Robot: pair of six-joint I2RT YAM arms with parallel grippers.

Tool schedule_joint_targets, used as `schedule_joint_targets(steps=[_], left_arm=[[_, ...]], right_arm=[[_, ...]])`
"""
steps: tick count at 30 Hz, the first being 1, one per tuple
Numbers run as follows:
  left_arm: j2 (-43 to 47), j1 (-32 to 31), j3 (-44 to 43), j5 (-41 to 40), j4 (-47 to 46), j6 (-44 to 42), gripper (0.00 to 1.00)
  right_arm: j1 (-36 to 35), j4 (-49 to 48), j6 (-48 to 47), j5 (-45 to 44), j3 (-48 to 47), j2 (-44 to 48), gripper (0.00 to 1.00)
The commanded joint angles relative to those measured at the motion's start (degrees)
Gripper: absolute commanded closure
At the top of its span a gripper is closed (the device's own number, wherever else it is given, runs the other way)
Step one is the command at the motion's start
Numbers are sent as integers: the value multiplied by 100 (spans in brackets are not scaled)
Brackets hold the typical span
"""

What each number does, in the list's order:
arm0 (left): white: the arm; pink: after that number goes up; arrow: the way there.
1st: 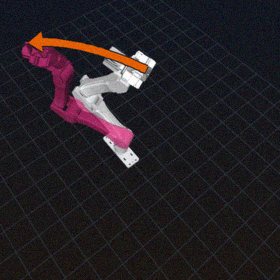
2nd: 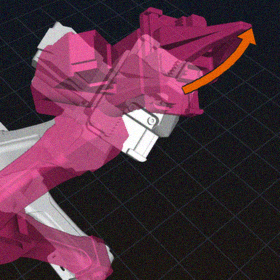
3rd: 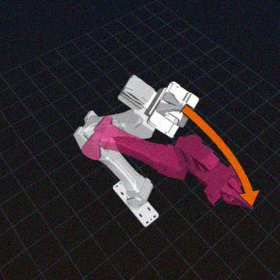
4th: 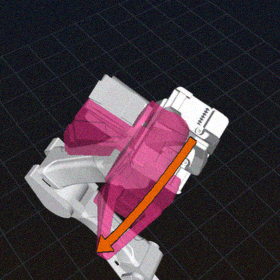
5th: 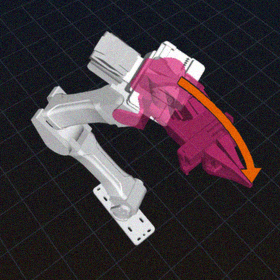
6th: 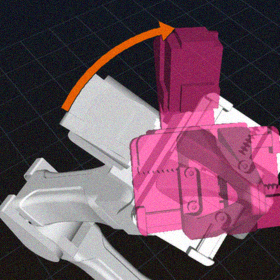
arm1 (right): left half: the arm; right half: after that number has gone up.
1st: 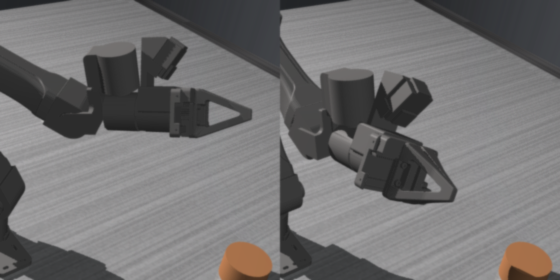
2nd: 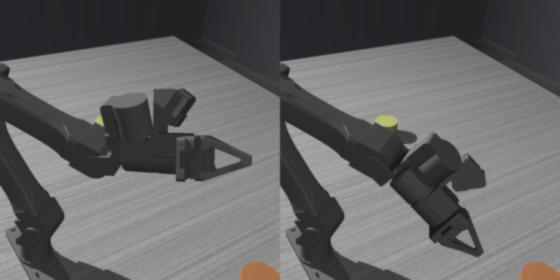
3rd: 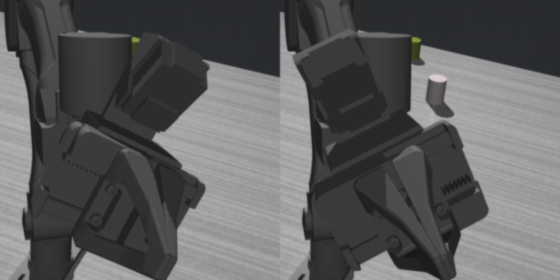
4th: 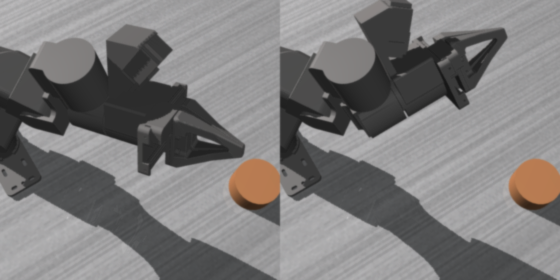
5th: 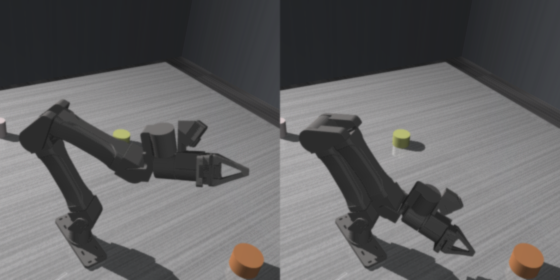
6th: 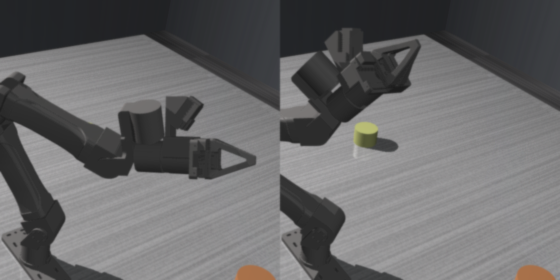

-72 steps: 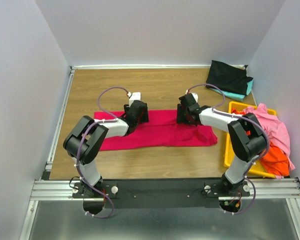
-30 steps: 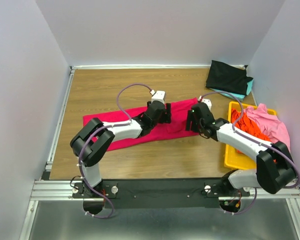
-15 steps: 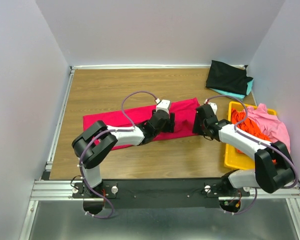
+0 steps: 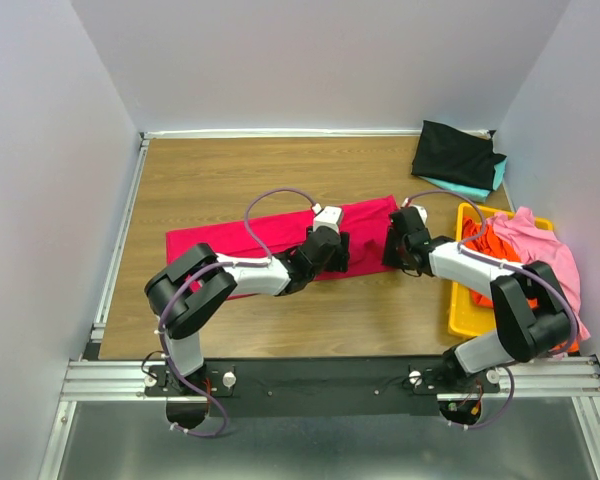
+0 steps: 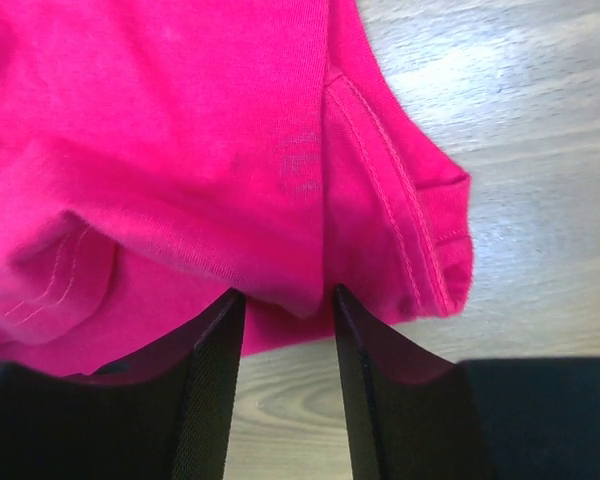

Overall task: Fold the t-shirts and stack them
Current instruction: Fold the tshirt

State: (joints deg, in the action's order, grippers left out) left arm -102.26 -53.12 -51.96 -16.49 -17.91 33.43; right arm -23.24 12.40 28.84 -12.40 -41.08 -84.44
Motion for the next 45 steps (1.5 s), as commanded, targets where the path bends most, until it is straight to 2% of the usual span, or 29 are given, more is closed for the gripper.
schedule_joint_targets(steps=[1,12,16,27,35,45], left_arm=[[-5,-49,20,-240,-19,85,34],[-84,-84,46,-468,226,172,37],[-84,-110,55,-531,279,199,37],[-154,-233,2,-390,279,234,41],[-347,-269,-94,-451,288,278,42],[-391,-286,-270,-627,315,252,51]], right_arm=[[57,-256,-80,194,-119,-160,53],[83,-265,-80,326,12,121,72],[92,-247,-89,397,30,165,73],[92,104,-238,519,-5,437,99],[83,438,-344,766,-49,543,99],[83,474,-370,827,21,543,100]])
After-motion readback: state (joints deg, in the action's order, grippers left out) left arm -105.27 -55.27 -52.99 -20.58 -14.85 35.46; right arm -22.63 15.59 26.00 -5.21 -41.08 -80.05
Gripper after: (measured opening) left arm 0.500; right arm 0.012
